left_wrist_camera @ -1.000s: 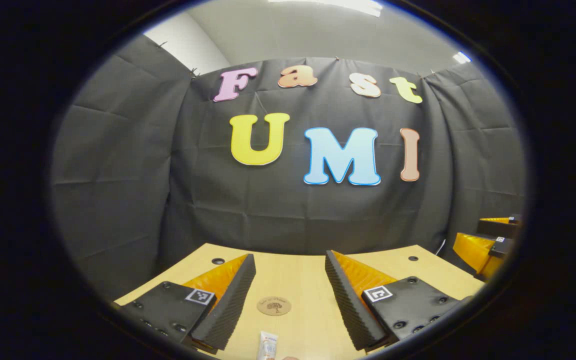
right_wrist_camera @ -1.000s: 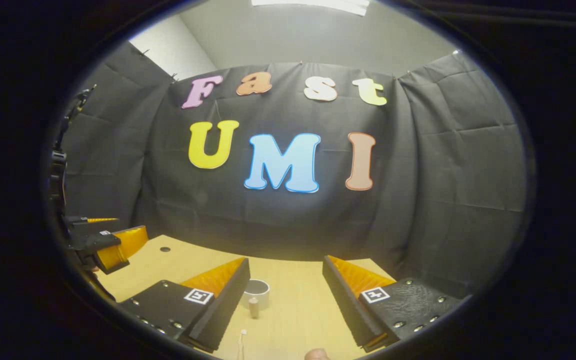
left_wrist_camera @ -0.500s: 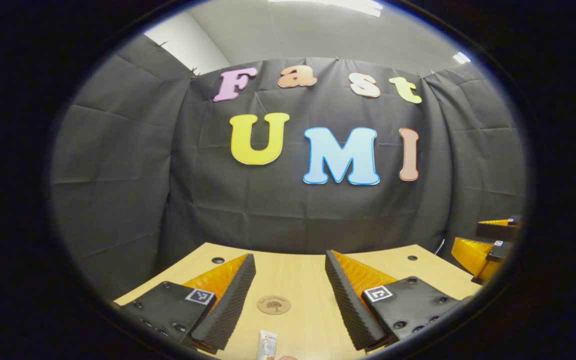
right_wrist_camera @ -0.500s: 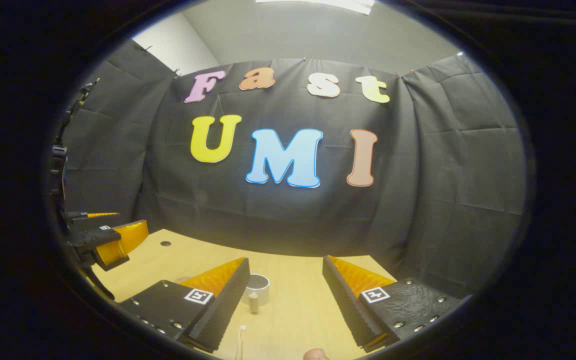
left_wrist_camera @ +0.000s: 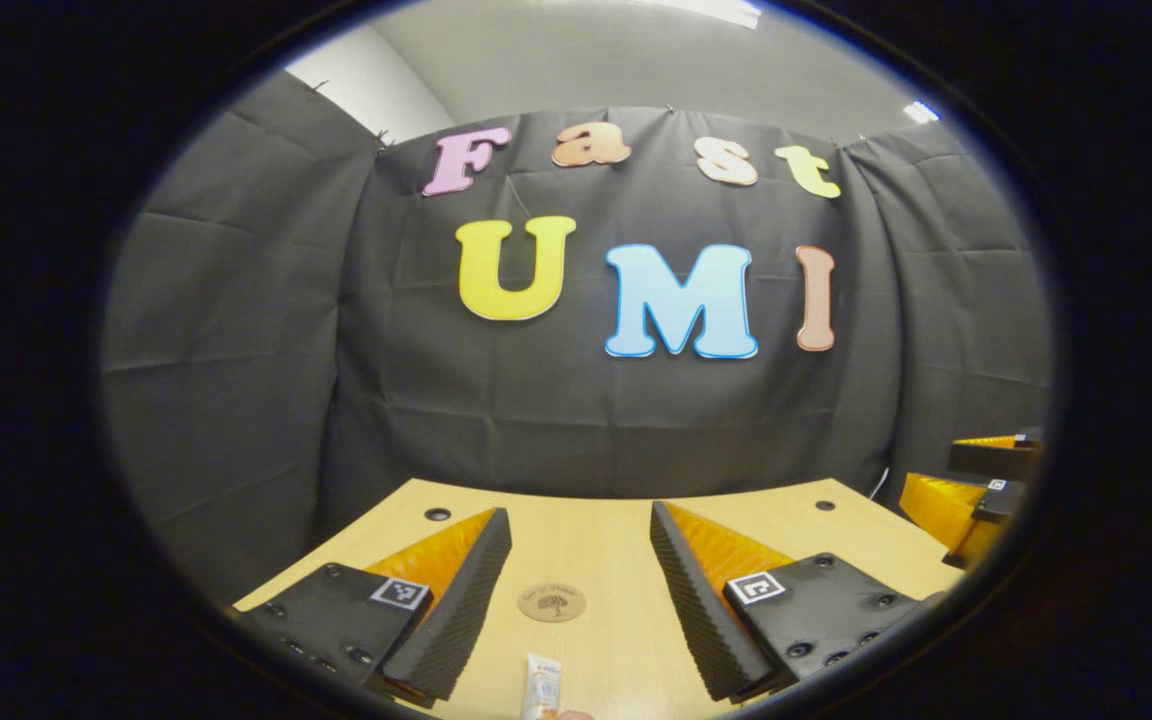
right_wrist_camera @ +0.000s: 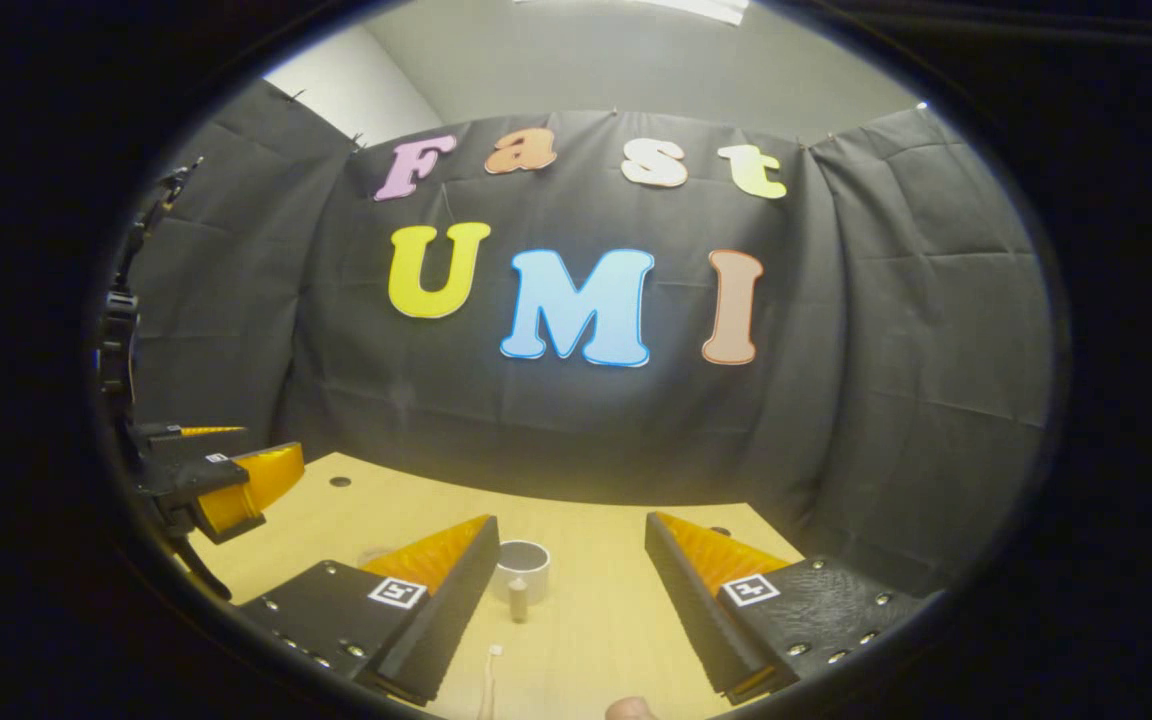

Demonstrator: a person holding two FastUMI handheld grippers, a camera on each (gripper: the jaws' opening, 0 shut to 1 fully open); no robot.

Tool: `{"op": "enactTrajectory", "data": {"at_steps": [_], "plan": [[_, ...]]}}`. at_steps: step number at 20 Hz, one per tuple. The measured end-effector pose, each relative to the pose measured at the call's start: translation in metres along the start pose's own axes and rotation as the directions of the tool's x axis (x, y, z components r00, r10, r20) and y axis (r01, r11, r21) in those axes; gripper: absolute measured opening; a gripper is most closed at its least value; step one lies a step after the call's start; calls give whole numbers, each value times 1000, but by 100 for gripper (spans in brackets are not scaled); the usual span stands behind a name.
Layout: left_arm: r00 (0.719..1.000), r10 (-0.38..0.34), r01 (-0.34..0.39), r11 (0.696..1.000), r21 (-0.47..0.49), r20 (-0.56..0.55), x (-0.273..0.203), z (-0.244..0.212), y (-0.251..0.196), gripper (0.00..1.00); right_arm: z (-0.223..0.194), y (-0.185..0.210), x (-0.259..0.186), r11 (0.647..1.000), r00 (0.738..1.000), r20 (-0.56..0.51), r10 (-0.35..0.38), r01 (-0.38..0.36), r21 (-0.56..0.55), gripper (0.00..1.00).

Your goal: Put the toothbrush and toothpaste on the desktop into the cup, then pick up the cup and place it on the coaster on the desktop.

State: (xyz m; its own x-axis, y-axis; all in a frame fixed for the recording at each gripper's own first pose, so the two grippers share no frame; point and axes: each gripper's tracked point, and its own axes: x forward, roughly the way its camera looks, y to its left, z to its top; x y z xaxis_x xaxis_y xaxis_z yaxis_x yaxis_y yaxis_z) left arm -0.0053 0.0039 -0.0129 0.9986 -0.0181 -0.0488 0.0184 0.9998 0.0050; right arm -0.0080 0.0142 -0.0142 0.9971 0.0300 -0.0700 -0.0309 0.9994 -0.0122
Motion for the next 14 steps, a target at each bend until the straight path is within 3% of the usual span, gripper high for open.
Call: {"op": "enactTrajectory", "data": {"at_steps": [9, 14], "plan": [[988, -2, 0, 1000, -13, -152, 13, -41, 12, 93, -39, 28, 11, 998, 988, -145, 51, -55, -23, 92], [960, 10, -25, 998, -50, -281, 24, -79, 23, 93, -67, 39, 21, 998, 964, -259, 67, -65, 16, 92]]}}
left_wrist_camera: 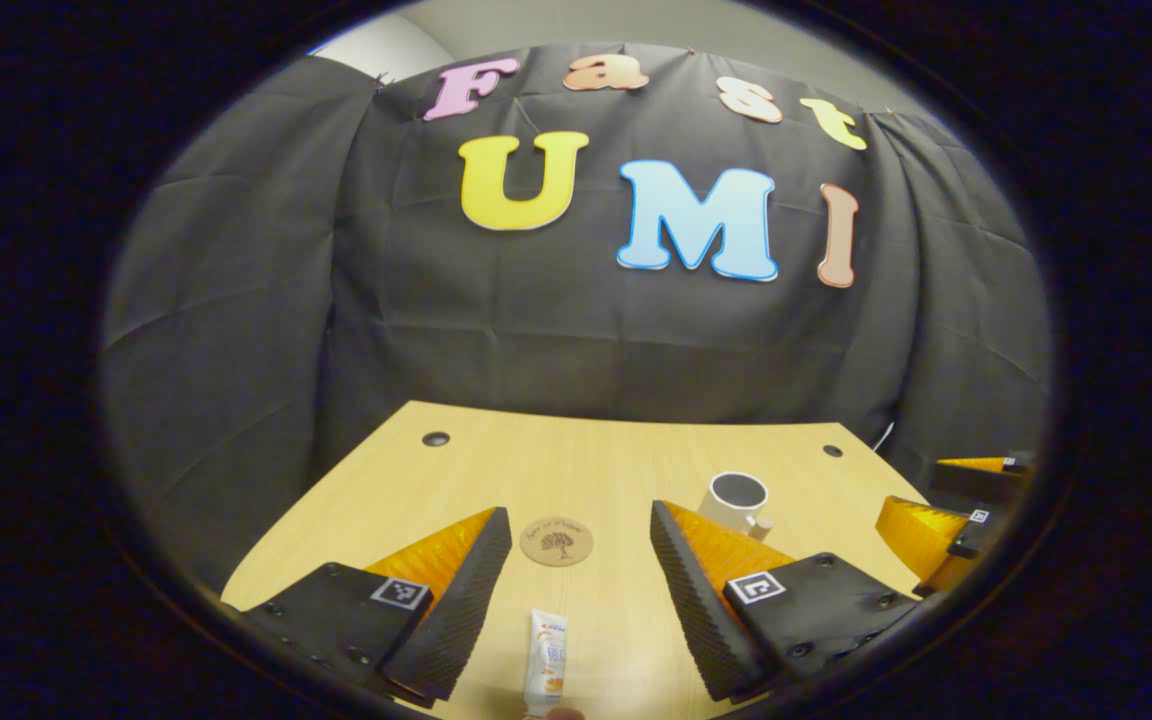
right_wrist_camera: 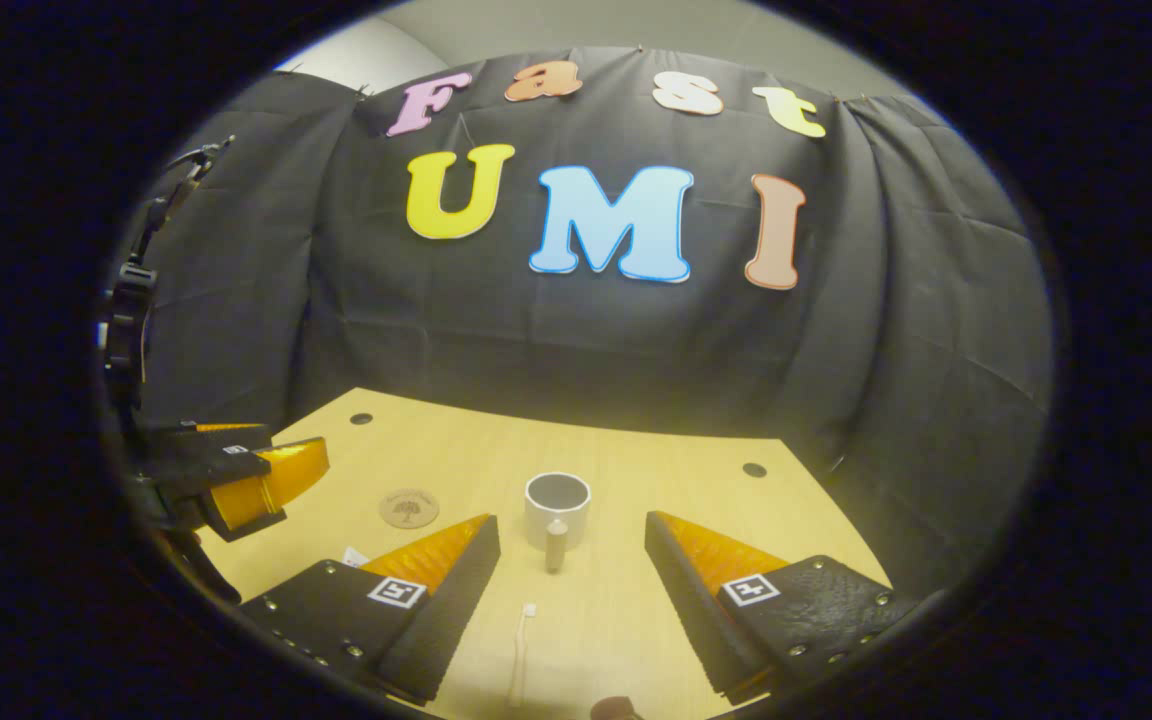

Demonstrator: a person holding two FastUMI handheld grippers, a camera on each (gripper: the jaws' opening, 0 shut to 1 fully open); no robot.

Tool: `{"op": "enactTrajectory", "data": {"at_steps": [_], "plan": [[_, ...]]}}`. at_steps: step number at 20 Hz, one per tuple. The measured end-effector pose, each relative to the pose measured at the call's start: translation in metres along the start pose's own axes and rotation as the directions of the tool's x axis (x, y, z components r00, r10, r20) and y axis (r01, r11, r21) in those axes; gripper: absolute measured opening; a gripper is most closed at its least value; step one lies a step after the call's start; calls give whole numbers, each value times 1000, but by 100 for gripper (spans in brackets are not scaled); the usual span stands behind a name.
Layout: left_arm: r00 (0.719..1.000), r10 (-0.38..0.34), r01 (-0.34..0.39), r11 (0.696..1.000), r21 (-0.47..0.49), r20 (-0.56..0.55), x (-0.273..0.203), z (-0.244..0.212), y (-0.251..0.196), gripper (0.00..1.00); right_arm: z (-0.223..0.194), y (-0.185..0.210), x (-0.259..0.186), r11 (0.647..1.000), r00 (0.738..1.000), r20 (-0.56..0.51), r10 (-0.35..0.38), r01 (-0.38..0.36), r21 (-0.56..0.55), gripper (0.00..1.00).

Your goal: Put the toothbrush and toothpaste on the desktop into the cup, then pick up the cup and place it on the coaster on the desktop.

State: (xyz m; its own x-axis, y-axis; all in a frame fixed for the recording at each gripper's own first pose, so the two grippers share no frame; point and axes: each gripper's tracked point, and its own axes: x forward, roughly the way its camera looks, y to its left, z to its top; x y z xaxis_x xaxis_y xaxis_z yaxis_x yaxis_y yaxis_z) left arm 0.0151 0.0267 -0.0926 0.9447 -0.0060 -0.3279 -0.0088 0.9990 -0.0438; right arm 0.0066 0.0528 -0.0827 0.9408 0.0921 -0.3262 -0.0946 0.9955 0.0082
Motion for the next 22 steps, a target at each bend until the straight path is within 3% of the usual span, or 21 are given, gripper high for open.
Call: {"op": "enactTrajectory", "data": {"at_steps": [7, 15, 22], "plan": [[968, 40, -45, 999, -18, -246, 30, -63, 22, 93, -45, 8, 25, 999, 982, -189, 17, -10, 41, 92], [885, 41, -50, 999, -6, -463, 50, -121, 37, 93, -87, 24, 40, 998, 930, -362, 62, -55, 28, 92], [787, 37, -52, 999, -7, -616, 55, -167, 43, 92, -118, 30, 50, 997, 874, -479, 78, -71, 33, 92]]}}
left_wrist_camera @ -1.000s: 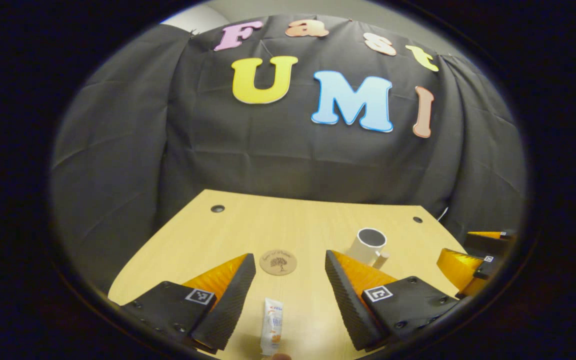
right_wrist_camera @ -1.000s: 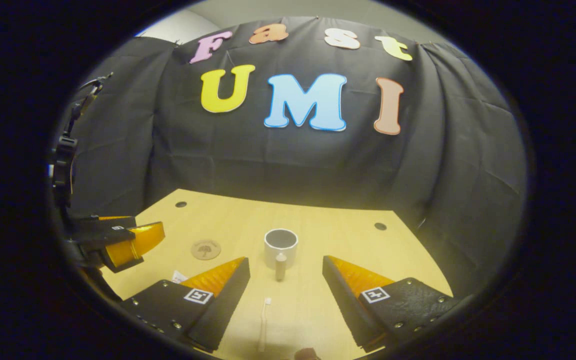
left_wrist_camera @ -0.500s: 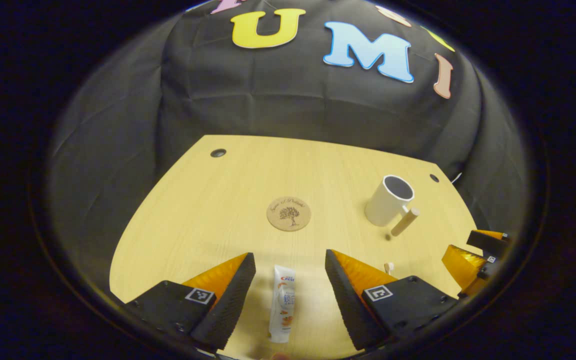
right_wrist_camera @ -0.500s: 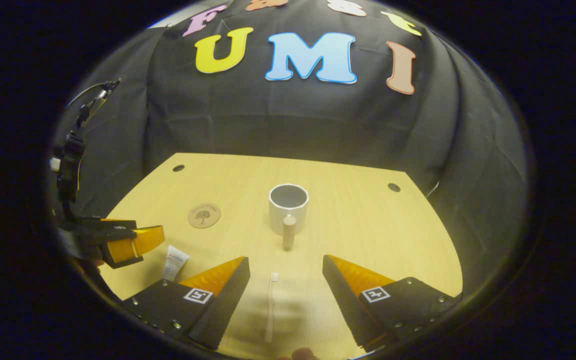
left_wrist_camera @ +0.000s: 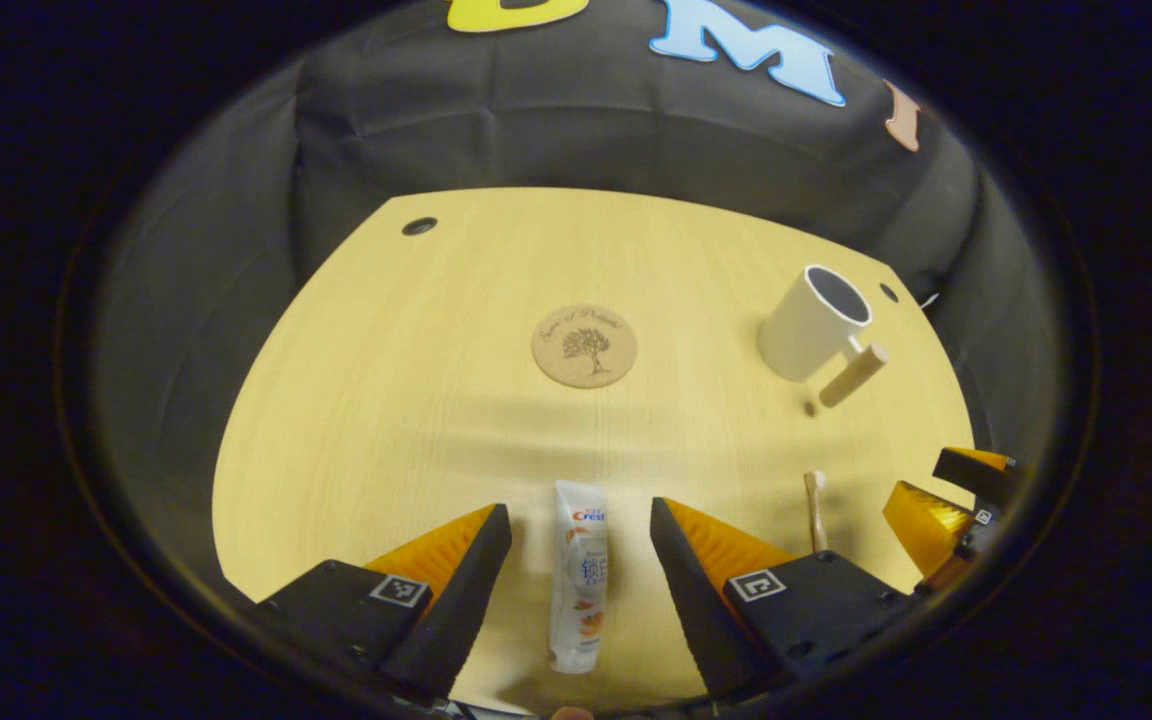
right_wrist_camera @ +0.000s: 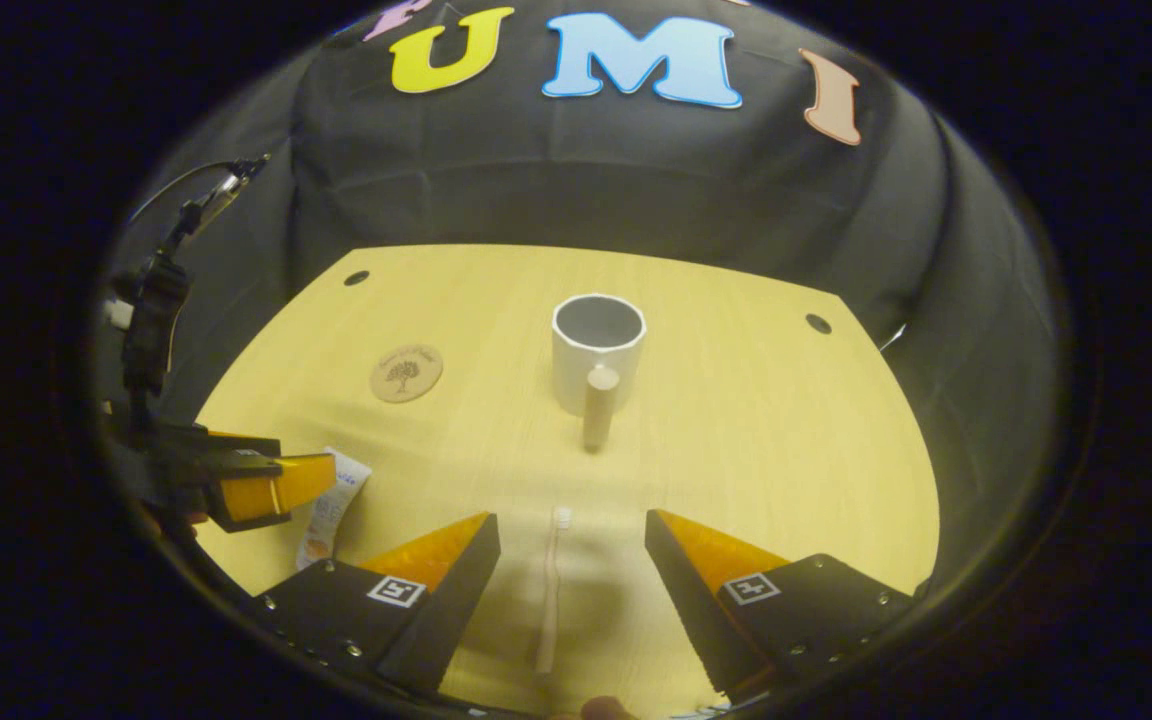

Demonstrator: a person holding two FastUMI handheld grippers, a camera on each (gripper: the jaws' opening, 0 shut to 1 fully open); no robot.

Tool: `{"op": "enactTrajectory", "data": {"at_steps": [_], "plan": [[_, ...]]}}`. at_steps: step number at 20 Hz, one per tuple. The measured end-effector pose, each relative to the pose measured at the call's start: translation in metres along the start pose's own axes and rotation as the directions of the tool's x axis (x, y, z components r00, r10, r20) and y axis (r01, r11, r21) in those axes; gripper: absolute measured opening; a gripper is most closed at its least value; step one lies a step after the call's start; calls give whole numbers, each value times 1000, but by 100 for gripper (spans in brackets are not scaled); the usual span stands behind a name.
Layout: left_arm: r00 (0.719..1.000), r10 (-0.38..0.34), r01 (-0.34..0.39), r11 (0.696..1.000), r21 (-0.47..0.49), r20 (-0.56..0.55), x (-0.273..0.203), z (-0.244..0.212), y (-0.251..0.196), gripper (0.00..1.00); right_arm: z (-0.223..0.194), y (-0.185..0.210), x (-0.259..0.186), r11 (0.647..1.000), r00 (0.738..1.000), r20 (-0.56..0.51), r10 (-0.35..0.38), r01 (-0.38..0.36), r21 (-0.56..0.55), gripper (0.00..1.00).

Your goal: Put the toothbrush and toothpaste on the desktop into the cup, then pick up the cup and place it on the coaster on the desktop.

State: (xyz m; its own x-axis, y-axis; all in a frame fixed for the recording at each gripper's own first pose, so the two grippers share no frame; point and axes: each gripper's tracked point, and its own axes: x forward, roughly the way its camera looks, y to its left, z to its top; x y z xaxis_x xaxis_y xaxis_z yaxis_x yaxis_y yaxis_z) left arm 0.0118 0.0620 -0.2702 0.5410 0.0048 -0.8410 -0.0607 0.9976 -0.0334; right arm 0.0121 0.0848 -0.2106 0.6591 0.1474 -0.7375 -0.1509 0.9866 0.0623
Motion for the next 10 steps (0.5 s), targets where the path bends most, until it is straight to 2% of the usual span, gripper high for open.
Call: {"op": "enactTrajectory", "data": {"at_steps": [6, 10], "plan": [[988, 1, 0, 1000, 7, -152, 19, -33, 1, 94, -29, 10, 17, 999, 989, -147, 32, -31, 10, 92], [973, -11, 12, 1000, 1, -232, 22, -54, -4, 94, -56, 19, 20, 998, 962, -264, 65, -63, 16, 92]]}}
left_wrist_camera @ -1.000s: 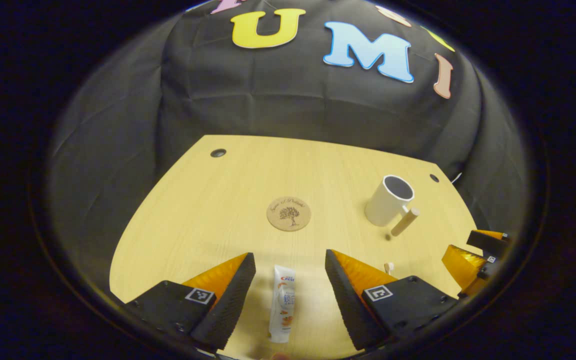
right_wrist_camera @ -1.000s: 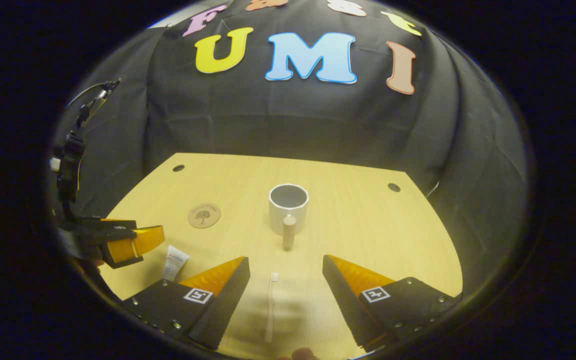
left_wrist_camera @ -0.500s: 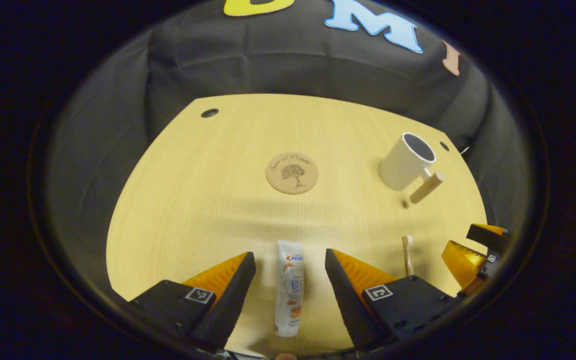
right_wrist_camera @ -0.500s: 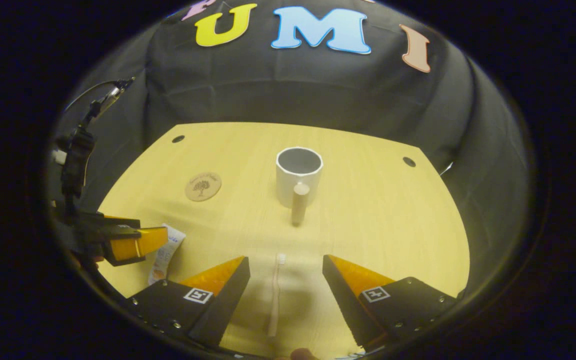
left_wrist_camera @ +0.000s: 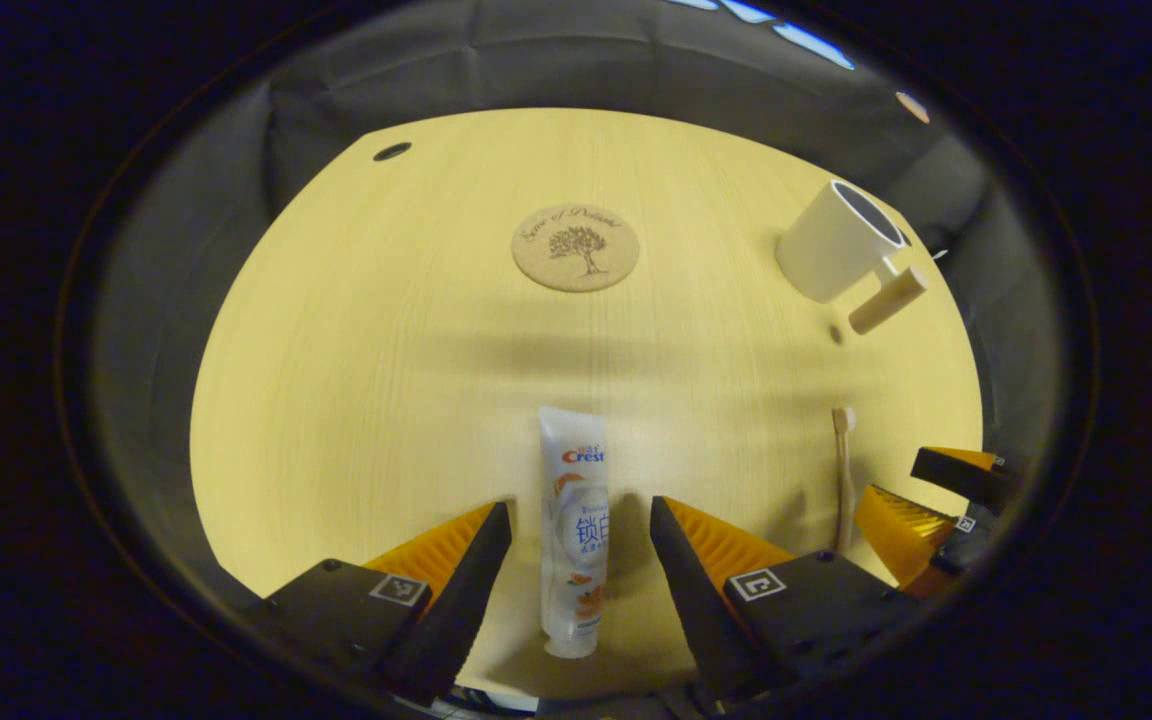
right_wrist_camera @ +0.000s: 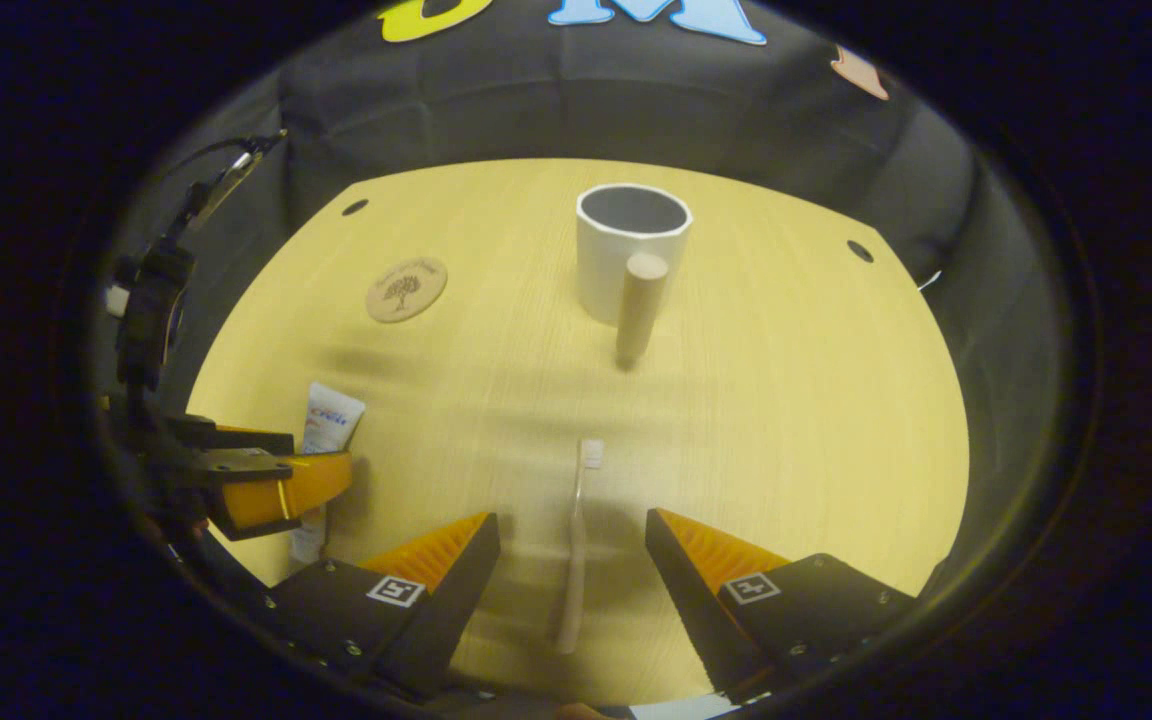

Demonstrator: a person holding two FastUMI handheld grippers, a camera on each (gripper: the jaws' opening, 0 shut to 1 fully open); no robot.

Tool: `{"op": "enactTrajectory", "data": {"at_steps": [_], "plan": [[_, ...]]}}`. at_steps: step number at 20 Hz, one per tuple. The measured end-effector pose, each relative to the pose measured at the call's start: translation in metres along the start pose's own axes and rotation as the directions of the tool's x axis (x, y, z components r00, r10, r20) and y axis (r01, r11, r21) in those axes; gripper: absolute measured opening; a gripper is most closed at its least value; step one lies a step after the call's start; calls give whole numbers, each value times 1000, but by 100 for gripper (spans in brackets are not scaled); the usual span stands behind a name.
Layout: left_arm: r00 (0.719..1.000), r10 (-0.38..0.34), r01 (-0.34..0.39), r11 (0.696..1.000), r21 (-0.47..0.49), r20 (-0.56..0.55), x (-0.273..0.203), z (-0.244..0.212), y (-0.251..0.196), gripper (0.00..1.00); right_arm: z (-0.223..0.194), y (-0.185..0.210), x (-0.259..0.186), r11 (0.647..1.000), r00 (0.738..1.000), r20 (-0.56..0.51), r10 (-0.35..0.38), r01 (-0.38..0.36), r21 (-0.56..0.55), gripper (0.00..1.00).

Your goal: Put the toothbrush and toothpaste on the desktop into the cup, then pick up the cup and place it on the coaster on the desktop.

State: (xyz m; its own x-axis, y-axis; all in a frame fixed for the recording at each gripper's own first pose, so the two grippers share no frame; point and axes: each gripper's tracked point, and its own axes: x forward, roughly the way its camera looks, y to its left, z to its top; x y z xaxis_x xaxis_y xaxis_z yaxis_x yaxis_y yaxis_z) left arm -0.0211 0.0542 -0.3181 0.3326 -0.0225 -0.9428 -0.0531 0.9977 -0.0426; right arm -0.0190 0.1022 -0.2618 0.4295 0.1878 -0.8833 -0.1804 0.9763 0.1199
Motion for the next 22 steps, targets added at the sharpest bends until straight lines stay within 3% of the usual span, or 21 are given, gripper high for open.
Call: {"op": "enactTrajectory", "data": {"at_steps": [8, 13, 19, 22], "plan": [[996, 0, -1, 1000, -18, -89, 6, -22, -2, 95, -38, -3, 14, 1000, 980, -197, -3, 1, -14, 93], [994, 6, -8, 1000, -18, -106, 7, -25, -1, 95, -50, 0, 18, 1000, 965, -261, 10, -12, -8, 91], [994, 17, -16, 1000, 6, -112, 8, -24, -3, 90, -51, -5, 21, 1000, 957, -291, -17, 13, -16, 75], [993, 41, -39, 999, 24, -110, 9, -24, 1, 75, -52, -8, 21, 1000, 947, -319, -26, 29, 3, 58]]}}
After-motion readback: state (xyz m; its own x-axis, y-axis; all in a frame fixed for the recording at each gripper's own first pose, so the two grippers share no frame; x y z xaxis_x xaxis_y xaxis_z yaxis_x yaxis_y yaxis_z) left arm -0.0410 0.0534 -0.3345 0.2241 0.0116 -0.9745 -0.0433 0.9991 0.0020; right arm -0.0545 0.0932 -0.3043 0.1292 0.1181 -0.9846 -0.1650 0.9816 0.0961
